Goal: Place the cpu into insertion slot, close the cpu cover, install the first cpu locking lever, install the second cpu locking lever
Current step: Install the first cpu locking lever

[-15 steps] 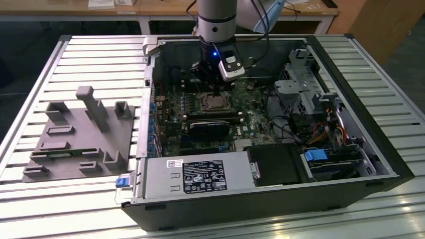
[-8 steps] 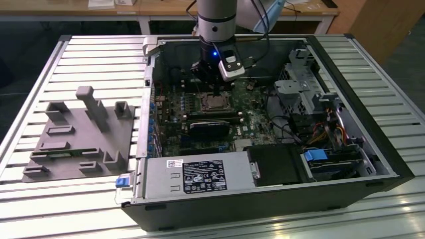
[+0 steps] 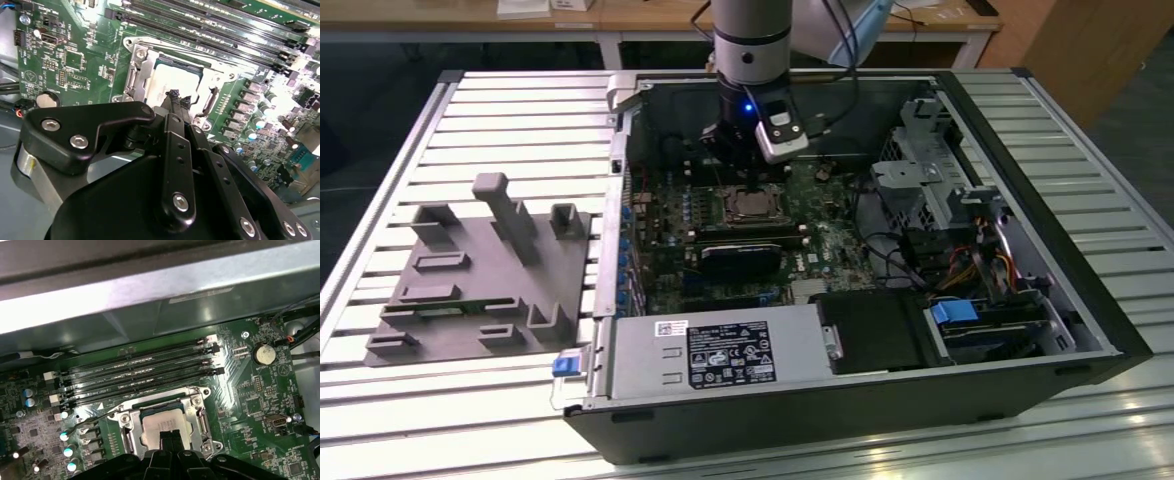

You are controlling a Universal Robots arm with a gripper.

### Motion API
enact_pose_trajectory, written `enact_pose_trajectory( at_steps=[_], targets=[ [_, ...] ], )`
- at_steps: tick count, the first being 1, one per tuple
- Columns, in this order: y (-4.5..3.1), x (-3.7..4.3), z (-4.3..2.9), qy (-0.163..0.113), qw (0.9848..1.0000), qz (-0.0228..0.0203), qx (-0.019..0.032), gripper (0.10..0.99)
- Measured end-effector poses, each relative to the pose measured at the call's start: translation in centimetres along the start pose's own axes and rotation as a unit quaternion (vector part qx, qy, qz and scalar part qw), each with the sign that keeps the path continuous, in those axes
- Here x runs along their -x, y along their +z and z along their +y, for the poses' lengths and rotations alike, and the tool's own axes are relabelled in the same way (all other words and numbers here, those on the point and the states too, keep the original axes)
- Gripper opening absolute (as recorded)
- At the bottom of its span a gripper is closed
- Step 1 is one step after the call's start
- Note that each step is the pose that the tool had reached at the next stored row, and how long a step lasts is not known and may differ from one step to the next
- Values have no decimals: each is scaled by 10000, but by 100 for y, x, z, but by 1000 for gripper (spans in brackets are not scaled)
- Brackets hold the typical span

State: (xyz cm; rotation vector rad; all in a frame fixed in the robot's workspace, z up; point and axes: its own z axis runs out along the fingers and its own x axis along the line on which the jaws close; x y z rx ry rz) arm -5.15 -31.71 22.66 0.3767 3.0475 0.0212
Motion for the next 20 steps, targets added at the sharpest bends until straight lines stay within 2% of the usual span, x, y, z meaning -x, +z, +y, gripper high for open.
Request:
enact_pose_trajectory(
  at_steps=[4,8,20],
  targets=[
    [-4,-60,-15,0,10000,-2,3,102],
    [-18,-70,-18,0,10000,-3,2,102],
    [-233,-56,-13,0,10000,-4,3,102]
  ],
)
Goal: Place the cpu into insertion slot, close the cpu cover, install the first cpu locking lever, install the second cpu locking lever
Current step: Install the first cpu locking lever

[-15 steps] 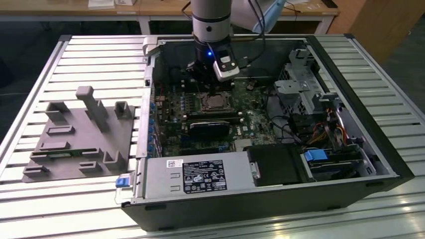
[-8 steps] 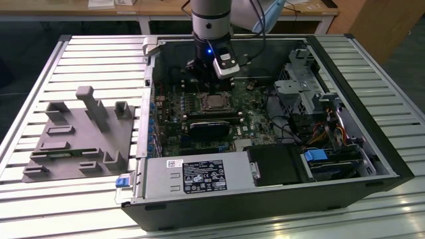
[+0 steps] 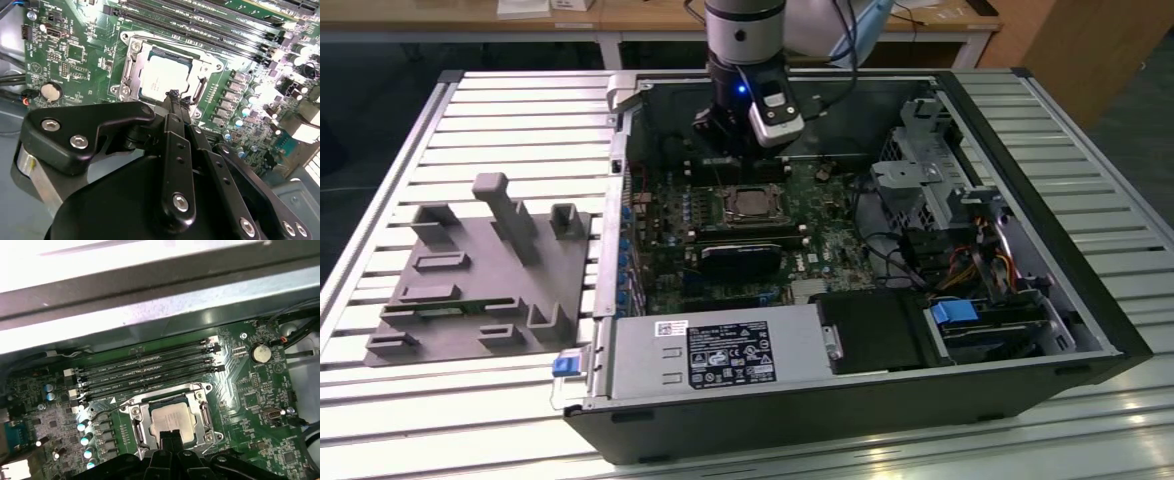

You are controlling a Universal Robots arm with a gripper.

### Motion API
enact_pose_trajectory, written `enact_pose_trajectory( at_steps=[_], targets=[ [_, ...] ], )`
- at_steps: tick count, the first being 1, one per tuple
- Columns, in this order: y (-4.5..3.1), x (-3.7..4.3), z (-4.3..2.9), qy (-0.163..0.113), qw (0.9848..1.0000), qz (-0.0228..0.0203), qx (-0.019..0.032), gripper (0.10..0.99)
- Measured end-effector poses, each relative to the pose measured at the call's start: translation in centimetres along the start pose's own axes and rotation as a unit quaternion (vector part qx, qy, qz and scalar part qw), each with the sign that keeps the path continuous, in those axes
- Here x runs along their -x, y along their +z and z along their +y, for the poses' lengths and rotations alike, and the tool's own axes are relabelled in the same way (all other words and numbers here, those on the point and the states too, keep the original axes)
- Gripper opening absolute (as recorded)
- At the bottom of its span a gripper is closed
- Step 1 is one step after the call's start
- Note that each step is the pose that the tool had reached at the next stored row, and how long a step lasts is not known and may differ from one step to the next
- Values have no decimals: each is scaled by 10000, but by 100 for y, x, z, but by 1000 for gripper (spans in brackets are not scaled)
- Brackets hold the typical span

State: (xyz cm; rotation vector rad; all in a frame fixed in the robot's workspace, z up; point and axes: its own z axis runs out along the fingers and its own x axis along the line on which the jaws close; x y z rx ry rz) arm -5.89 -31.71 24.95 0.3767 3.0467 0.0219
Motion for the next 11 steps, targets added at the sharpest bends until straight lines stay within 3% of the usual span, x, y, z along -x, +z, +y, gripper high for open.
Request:
enact_pose_trajectory(
  at_steps=[4,9,11],
  targets=[
    [-59,4,2,0,10000,0,0,102],
    [-62,4,2,0,10000,0,0,102],
    [-60,4,2,-2,10000,59,-15,102]
  ],
)
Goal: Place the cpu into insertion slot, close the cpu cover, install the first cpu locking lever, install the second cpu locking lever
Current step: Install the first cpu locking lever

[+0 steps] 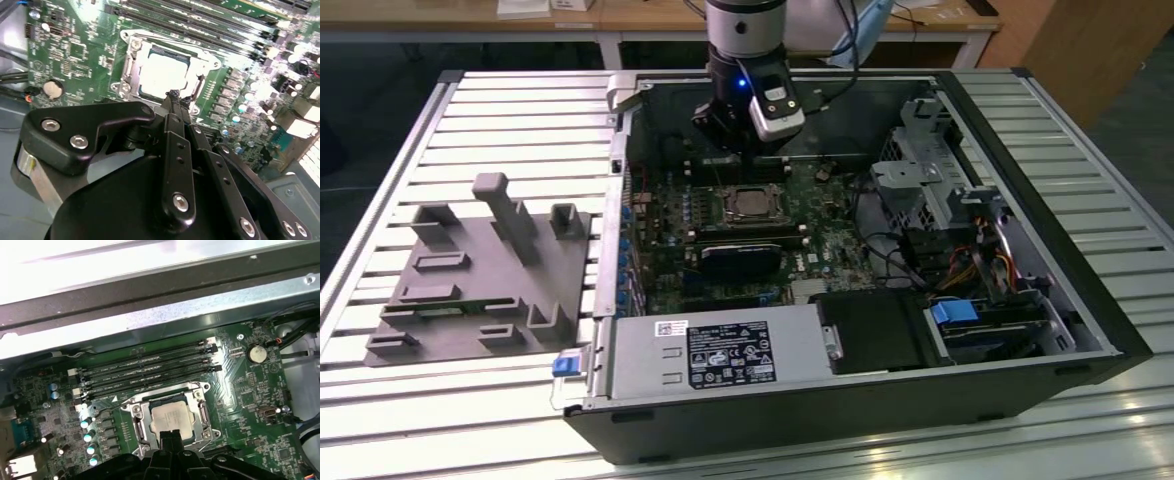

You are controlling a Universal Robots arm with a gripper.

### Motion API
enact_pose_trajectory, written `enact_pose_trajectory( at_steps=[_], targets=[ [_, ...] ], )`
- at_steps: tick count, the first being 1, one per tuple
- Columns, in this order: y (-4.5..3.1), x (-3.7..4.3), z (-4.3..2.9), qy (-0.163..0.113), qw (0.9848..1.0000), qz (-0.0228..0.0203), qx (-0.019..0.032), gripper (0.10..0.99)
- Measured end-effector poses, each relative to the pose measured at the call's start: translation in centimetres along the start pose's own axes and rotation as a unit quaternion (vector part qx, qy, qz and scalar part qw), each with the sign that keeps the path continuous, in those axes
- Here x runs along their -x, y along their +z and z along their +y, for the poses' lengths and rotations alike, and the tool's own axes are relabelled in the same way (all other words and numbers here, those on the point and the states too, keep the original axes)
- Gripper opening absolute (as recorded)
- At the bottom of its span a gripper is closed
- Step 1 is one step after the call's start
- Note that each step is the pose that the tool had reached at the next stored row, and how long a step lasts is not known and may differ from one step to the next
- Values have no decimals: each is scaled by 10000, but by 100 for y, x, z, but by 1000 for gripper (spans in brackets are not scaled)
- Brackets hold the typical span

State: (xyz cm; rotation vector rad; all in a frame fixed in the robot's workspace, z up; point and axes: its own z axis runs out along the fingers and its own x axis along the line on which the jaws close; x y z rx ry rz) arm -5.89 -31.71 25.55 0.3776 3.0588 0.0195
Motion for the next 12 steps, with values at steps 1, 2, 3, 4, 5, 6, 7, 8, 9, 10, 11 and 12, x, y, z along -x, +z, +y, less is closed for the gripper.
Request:
enact_pose_trajectory(
  at_steps=[1,2,3,4,5,6,7,8,9,10,11,12],
  targets=[
    [3,0,0,-5,10000,57,-14,102],
    [5,0,0,-12,9999,113,-27,102],
    [6,0,0,-17,9999,149,-36,102],
    [5,-1,0,-17,9999,150,-37,102],
    [5,-1,0,-17,9999,151,-37,102],
    [6,-1,0,-17,9999,151,-37,102],
    [6,-1,0,-18,9999,152,-37,102],
    [6,-1,0,-18,9999,152,-37,102],
    [6,-1,0,-23,9999,152,-36,102],
    [7,-6,-1,-33,9999,152,-35,102],
    [6,-17,-4,-45,9999,153,-33,102],
    [5,-32,-8,-56,9999,153,-32,102]
  ],
)
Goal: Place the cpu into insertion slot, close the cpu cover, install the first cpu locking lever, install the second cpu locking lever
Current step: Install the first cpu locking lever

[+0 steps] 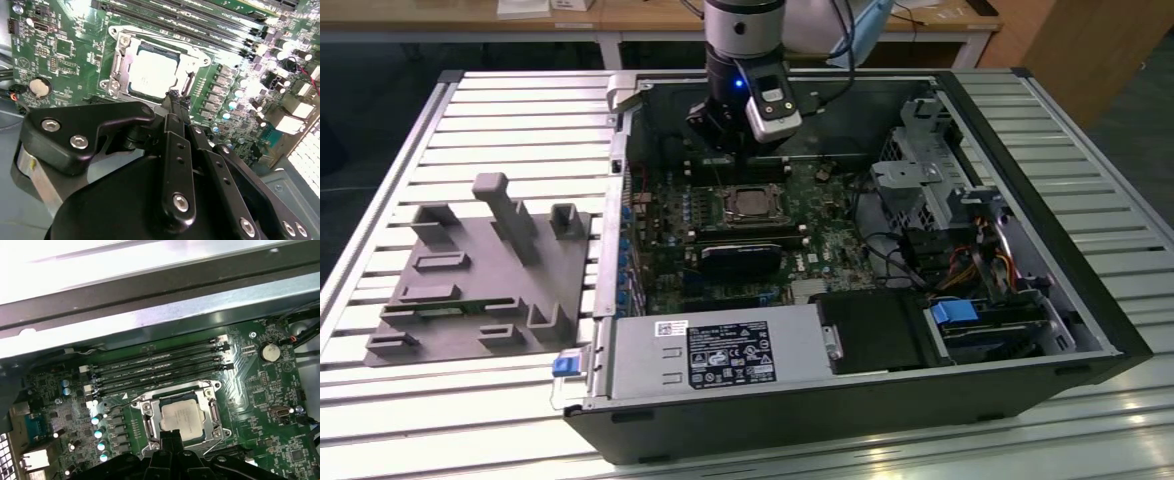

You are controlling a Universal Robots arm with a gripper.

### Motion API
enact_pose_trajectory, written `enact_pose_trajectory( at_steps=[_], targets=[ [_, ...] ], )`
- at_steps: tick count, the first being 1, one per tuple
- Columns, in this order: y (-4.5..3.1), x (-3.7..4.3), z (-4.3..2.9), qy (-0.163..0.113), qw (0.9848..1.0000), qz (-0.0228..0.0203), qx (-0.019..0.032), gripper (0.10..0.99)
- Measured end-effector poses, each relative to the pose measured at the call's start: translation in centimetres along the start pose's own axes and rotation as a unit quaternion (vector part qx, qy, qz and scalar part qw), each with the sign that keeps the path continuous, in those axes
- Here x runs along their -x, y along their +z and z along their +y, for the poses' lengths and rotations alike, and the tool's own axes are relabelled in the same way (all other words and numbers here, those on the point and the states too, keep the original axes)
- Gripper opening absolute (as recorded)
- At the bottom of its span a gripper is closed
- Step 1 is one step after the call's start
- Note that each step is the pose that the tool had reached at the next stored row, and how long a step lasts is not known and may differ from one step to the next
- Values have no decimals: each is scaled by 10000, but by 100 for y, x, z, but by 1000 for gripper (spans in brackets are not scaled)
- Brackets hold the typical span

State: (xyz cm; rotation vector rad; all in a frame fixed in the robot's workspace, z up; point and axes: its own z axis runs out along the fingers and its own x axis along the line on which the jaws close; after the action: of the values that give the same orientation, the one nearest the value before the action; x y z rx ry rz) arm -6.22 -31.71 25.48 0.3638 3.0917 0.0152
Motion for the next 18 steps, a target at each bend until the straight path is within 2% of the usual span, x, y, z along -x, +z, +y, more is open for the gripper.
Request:
enact_pose_trajectory(
  at_steps=[12,18],
  targets=[
    [-7,-229,-54,-75,10000,-11,14,102],
    [-11,-335,-80,-105,9999,-8,64,102]
  ],
)
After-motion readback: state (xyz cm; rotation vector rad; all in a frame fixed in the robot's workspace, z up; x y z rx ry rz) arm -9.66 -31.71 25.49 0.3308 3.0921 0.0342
